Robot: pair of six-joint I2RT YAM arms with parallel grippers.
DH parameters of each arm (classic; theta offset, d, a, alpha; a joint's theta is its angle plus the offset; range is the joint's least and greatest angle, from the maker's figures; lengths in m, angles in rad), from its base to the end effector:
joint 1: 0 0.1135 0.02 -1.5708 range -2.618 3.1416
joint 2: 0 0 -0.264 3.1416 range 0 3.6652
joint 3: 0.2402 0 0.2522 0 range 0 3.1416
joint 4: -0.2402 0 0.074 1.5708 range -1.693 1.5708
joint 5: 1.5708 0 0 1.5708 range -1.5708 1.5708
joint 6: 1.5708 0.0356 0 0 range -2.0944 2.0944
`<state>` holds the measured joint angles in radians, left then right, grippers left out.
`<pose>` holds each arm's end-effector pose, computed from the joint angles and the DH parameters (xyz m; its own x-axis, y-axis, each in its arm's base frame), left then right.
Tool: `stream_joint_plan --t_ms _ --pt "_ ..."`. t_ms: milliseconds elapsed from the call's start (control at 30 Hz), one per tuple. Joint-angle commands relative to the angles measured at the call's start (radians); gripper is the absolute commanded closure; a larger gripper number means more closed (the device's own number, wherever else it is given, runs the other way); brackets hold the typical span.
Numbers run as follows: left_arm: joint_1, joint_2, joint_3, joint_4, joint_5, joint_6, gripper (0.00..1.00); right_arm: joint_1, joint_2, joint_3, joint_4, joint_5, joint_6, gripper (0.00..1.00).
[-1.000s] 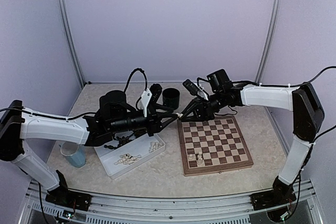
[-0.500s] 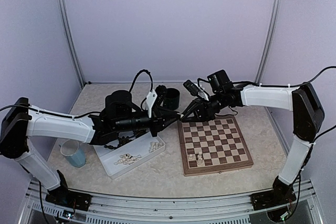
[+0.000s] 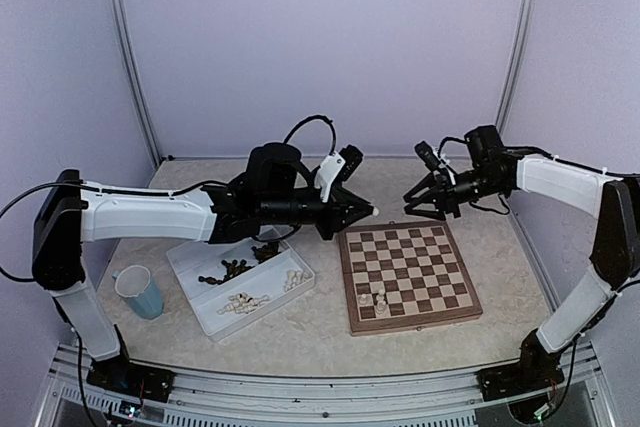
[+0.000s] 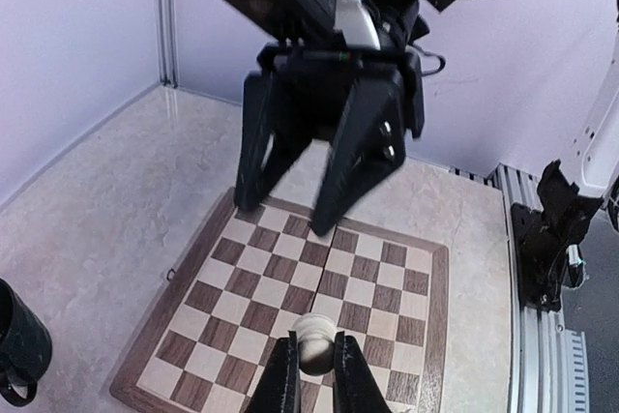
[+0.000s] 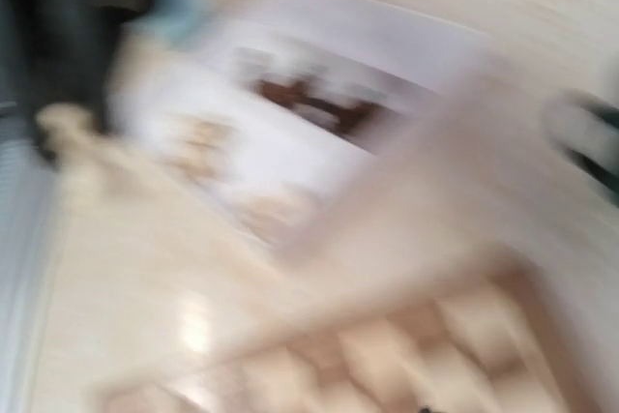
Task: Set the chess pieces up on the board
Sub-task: Place the pawn on c2.
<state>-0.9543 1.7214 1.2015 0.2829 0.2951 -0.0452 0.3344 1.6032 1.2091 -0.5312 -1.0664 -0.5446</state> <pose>0.2269 -0.3381 0.2795 -0.1783 0.1768 -0.9680 0.9370 0.3308 -0.1121 0.3040 0.1386 0.2658 -0.3055 -0.3712 -0.8769 -0.9521 0.1068 0.2865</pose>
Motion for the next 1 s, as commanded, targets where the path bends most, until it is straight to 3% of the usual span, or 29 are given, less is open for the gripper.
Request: stream_joint_plan --t_ms 0,67,200,367,633,967 --pt "-0.047 0.107 0.137 -0.317 -0.02 0.081 0.96 -0.151 -0.113 -0.157 0.089 0.16 0.018 0.52" --pt "-0.068 0.164 0.199 -0.384 -0.018 0.109 0.96 -0.183 -0.157 -0.233 0.188 0.249 0.055 0.52" --pt "-0.095 0.269 0.329 -0.495 0.016 0.134 0.97 -0.21 -0.157 -0.24 0.217 0.442 0.063 0.5" --pt "-0.122 0.396 0.506 -0.637 0.015 0.167 0.97 -0.221 -0.14 -0.238 0.211 0.424 0.054 0.5" --pt "-0.151 0.51 0.662 -0.797 0.006 0.209 0.97 -0.221 -0.122 -0.229 0.187 0.425 0.028 0.5" --pt "-0.171 0.594 0.75 -0.893 -0.03 0.236 0.96 -0.221 -0.105 -0.224 0.17 0.412 0.016 0.5"
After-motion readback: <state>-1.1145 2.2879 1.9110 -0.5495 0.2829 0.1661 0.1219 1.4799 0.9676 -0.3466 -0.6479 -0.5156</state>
